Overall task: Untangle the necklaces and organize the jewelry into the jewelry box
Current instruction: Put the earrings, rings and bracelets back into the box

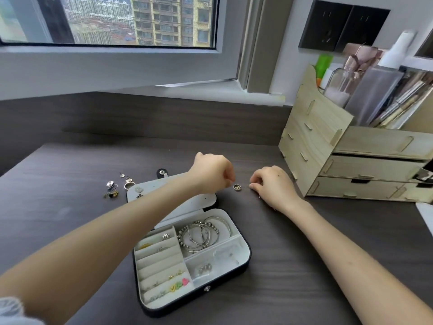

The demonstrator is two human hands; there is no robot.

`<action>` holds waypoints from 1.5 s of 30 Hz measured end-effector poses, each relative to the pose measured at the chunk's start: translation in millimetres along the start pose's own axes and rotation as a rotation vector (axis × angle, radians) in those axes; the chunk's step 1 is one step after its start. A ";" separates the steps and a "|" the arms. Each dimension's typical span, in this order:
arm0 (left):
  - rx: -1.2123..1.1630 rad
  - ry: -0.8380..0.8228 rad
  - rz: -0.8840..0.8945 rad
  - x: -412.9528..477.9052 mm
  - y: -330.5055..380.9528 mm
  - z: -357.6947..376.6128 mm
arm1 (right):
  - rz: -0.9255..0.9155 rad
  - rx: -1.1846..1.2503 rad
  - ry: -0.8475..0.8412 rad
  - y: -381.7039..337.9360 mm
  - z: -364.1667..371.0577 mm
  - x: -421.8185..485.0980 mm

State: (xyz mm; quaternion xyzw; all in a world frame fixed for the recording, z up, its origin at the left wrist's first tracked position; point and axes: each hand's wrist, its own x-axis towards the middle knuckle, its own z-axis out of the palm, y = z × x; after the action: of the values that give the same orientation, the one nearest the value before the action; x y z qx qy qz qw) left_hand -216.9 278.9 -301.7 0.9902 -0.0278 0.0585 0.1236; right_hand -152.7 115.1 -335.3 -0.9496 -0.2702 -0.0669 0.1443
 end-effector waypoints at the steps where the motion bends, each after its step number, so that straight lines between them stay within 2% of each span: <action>1: 0.014 -0.006 0.007 2.6 1.4 3.5 | 0.000 0.004 0.002 0.4 1.2 0.0; 8: 0.069 -0.023 0.024 19.8 12.3 21.5 | -0.001 0.207 0.084 4.6 -6.4 -15.0; 14: 0.041 -0.109 -0.080 30.7 17.0 26.4 | -0.006 0.262 0.099 6.8 -6.7 -20.5; 20: -0.088 -0.209 -0.181 36.8 15.8 23.1 | 0.007 0.339 0.084 9.7 -6.7 -21.5; 24: -0.358 -0.146 -0.242 30.1 10.2 9.8 | 0.079 0.596 0.066 9.2 -12.6 -23.9; 28: -0.802 -0.204 -0.310 9.0 -4.2 -14.8 | 0.168 1.024 -0.121 2.6 -25.6 -29.8; 31: -0.999 -0.210 -0.347 -19.3 -14.6 -29.9 | 0.194 1.263 -0.334 -8.5 -37.1 -34.8; 34: -1.166 -0.189 -0.364 -57.1 -23.6 -42.4 | 0.181 1.400 -0.533 -25.8 -45.8 -44.9; 37: -1.306 -0.156 -0.392 -96.8 -33.7 -50.0 | 0.067 1.348 -0.700 -49.6 -51.3 -58.5; 41: -1.364 -0.069 -0.448 -141.9 -48.6 -51.5 | -0.087 1.119 -0.830 -91.5 -55.5 -74.4; 45: -1.383 0.004 -0.453 -169.9 -55.1 -49.5 | -0.195 0.765 -0.796 -127.0 -48.2 -77.2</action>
State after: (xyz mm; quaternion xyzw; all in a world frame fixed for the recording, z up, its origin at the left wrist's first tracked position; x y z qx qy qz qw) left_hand -387.0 351.4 -288.2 0.6670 0.1473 0.0025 0.7303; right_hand -287.9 165.1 -275.2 -0.7522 -0.3954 0.3865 0.3584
